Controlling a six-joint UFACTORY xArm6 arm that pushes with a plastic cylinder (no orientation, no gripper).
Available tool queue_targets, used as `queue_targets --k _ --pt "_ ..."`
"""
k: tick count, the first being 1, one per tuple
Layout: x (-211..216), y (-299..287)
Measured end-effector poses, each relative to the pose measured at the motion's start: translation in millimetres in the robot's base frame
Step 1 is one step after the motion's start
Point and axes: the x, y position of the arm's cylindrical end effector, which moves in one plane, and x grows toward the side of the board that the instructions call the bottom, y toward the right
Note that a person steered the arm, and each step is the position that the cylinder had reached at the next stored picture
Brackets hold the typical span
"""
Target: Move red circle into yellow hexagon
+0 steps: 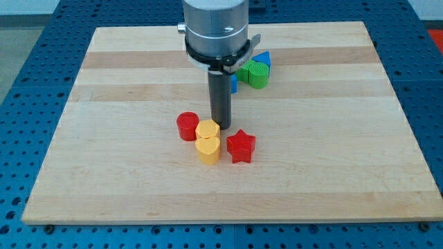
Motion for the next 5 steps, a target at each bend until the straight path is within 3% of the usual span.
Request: queue_targets --k 2,4,5 --pt "-29 -4" --pt "-41 -92" --pt "-19 -124"
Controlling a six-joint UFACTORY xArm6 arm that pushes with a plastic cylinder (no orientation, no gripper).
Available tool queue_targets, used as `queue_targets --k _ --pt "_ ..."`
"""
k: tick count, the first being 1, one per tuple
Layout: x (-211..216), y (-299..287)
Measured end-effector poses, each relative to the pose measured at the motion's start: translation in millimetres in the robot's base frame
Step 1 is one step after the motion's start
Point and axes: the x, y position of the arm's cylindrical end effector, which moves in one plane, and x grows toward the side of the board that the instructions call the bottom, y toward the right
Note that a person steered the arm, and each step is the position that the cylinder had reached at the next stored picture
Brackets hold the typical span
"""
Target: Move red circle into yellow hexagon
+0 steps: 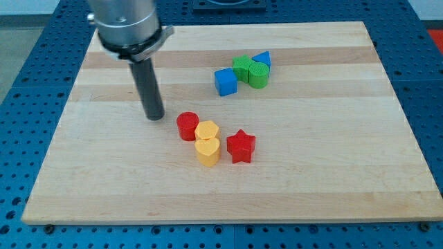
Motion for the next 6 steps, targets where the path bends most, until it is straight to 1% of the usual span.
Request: queue_targets --k 1,4,6 --pt "7 10" --pt "7 77" --pt "13 84"
